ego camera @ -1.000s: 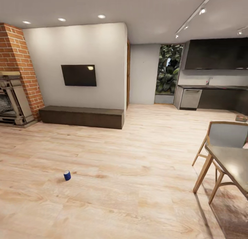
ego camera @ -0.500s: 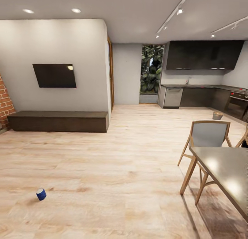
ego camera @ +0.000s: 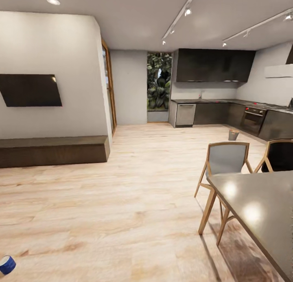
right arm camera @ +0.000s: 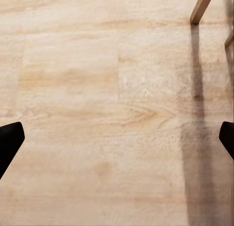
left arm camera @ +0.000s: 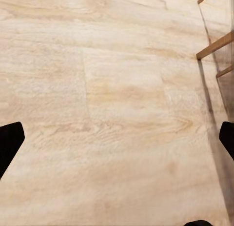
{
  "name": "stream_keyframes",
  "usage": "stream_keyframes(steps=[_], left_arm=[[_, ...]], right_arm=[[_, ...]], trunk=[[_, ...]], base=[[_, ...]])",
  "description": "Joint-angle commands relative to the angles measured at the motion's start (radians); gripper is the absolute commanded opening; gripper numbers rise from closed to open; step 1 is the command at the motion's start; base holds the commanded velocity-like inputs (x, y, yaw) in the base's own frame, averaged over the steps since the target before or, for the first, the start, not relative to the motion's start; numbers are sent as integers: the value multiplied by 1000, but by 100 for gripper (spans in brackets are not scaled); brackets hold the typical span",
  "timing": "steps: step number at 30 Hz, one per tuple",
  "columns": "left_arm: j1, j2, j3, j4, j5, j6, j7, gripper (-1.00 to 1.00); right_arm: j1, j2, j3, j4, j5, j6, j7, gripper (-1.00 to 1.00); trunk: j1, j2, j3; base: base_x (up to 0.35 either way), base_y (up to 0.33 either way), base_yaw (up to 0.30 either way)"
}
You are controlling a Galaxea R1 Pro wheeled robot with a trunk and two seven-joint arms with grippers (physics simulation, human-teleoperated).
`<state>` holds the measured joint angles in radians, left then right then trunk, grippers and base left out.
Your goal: Put the three can of soda from the living room inside the tash can in the kitchen.
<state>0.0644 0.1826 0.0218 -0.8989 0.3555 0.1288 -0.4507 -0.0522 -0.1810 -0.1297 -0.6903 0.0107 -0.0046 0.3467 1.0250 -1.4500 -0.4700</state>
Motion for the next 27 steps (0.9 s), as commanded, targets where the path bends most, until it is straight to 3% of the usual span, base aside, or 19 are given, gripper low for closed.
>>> stream_keyframes(steps=[1, 13, 27], left_arm=[[0, 0, 0, 0, 0, 0, 0, 100], [0, 0, 1, 0, 0, -1, 0, 100], [0, 0, 1, 0, 0, -2, -1, 100]], right_arm=[[0, 0, 0, 0, 0, 0, 0, 100], [0, 0, 1, 0, 0, 0, -1, 100], [0, 1, 2, 0, 1, -2, -4, 100]], trunk=[[0, 0, 0], [0, 0, 0], [0, 0, 0]], base=[[347, 22, -270], [327, 122, -254], [285, 206, -31]])
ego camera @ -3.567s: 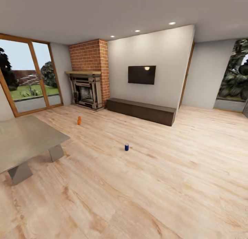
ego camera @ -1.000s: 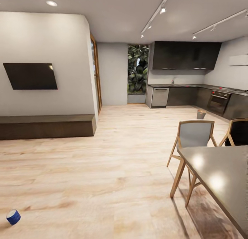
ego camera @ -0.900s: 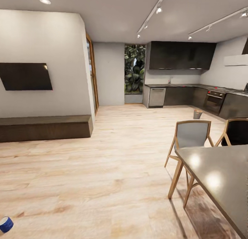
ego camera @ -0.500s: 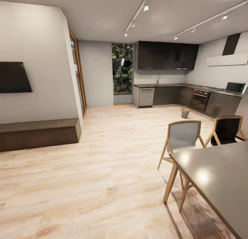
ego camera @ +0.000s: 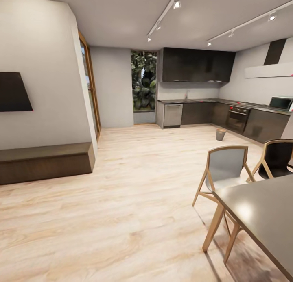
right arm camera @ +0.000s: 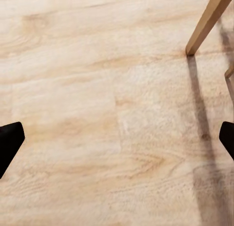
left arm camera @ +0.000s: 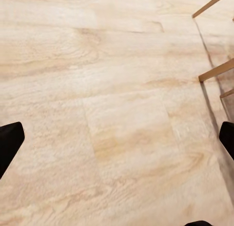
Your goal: Put the three can of soda from the living room inside the tash can in the kitchen.
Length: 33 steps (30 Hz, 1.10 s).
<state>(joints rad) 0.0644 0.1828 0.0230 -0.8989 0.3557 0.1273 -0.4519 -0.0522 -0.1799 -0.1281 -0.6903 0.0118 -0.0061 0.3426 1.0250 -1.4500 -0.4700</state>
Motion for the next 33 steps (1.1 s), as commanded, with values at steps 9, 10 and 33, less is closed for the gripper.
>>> stream_keyframes(steps=[9, 10, 33], left_arm=[[0, 0, 0, 0, 0, 0, 1, 100], [0, 0, 0, 0, 0, 0, 1, 100], [0, 0, 0, 0, -1, 0, 1, 100]], right_arm=[[0, 0, 1, 1, 0, 0, -1, 100], [0, 0, 1, 1, 0, 0, -1, 100], [0, 0, 1, 2, 0, -1, -1, 100]], trunk=[[0, 0, 0], [0, 0, 0], [0, 0, 0]], base=[[299, 199, 34], [316, 175, 8], [341, 24, 1]])
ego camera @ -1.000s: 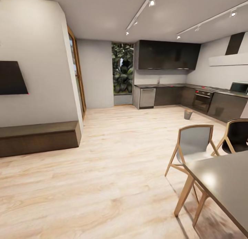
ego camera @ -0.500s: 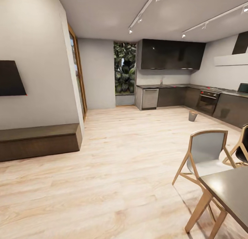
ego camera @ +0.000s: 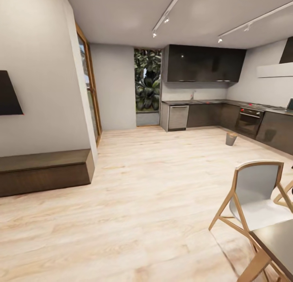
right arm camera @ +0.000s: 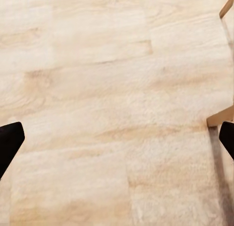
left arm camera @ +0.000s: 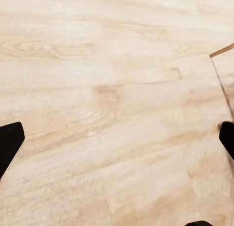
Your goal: Put the three can of soda from the living room inside the tash can in the kitchen.
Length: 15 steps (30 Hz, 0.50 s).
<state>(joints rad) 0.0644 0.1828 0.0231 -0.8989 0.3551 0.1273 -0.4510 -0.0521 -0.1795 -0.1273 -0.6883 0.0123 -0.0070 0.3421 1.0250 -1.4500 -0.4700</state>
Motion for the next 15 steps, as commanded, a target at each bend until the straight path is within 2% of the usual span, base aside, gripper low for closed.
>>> stream_keyframes(steps=[1, 15], left_arm=[[0, 0, 0, 0, 0, 0, 0, 100], [0, 0, 0, 0, 0, -1, 0, 100]], right_arm=[[0, 0, 0, 0, 0, 0, 0, 100], [0, 0, 0, 0, 0, 0, 0, 100]], trunk=[[0, 0, 0], [0, 0, 0]], base=[[346, 0, 0], [346, 0, 0]])
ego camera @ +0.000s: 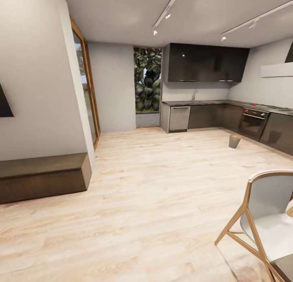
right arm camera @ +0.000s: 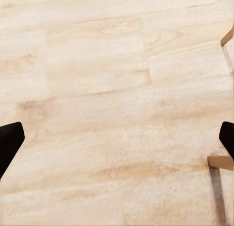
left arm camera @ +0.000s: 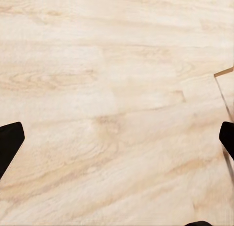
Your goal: Put the three can of soda from the living room inside the tash can in the kitchen.
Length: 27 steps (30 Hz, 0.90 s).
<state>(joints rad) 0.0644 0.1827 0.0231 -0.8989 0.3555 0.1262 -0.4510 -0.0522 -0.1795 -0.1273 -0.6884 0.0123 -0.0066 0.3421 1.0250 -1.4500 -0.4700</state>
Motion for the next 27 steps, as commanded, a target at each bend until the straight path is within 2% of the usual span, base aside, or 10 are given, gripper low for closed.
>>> stream_keyframes(steps=[1, 27], left_arm=[[0, 0, 0, 0, 0, 0, 0, 100], [0, 1, 3, -2, 0, -2, -4, 100]], right_arm=[[0, 0, 0, 0, 0, 0, 0, 100], [0, 1, 3, 12, 0, -1, 1, 100]], trunk=[[0, 0, 0], [0, 0, 0]], base=[[346, 0, 0], [346, 0, 0]])
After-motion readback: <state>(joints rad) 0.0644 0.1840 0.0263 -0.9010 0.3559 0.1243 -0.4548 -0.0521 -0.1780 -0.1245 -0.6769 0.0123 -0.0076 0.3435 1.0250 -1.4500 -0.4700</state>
